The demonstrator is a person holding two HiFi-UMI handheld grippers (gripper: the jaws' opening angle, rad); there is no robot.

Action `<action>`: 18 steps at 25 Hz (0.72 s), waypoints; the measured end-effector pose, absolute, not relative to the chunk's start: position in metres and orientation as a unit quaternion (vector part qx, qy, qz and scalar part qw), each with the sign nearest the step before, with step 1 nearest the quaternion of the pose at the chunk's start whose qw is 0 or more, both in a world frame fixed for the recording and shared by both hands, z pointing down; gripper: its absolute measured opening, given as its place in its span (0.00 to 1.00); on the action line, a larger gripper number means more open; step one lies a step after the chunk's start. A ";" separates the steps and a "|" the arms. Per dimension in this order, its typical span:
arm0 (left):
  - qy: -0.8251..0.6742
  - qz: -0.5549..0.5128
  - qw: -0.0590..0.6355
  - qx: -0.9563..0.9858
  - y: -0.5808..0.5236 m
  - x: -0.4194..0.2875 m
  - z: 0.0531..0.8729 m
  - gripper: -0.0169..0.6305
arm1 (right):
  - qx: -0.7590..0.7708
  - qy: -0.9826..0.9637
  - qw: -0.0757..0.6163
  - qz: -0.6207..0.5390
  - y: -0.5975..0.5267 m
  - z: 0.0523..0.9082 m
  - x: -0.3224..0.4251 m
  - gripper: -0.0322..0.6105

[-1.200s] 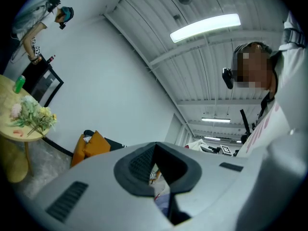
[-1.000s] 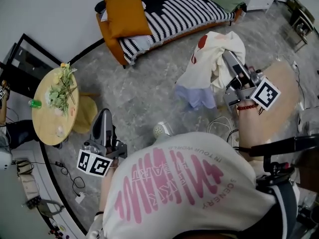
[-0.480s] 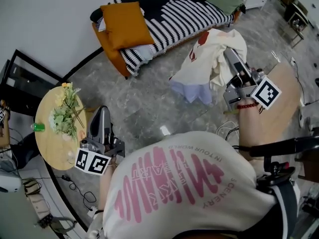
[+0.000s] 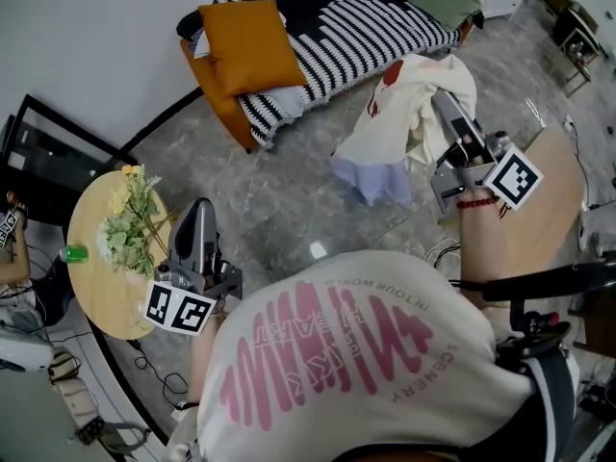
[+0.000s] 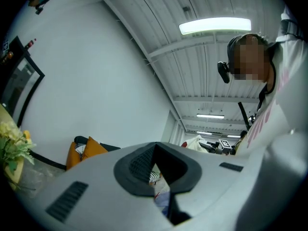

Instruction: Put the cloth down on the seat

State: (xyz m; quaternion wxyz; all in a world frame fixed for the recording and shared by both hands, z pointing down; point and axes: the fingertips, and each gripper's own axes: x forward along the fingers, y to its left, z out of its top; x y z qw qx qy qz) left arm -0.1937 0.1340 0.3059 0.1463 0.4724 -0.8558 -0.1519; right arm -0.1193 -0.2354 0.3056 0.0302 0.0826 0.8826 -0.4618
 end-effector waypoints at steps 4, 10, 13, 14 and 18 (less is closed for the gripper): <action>-0.861 -0.151 0.144 0.463 0.139 -0.192 0.307 0.04 | 0.088 0.882 0.030 -0.461 -0.232 0.303 -0.124 0.21; -0.867 -0.151 0.139 0.454 0.145 -0.191 0.306 0.04 | 0.099 0.885 0.030 -0.455 -0.230 0.298 -0.130 0.21; -0.868 -0.152 0.139 0.452 0.146 -0.192 0.306 0.04 | 0.100 0.884 0.037 -0.456 -0.231 0.296 -0.131 0.21; -0.868 -0.152 0.139 0.452 0.145 -0.191 0.305 0.04 | 0.100 0.883 0.038 -0.456 -0.230 0.296 -0.131 0.21; -0.868 -0.153 0.137 0.452 0.144 -0.191 0.305 0.04 | 0.105 0.883 0.037 -0.456 -0.228 0.295 -0.132 0.21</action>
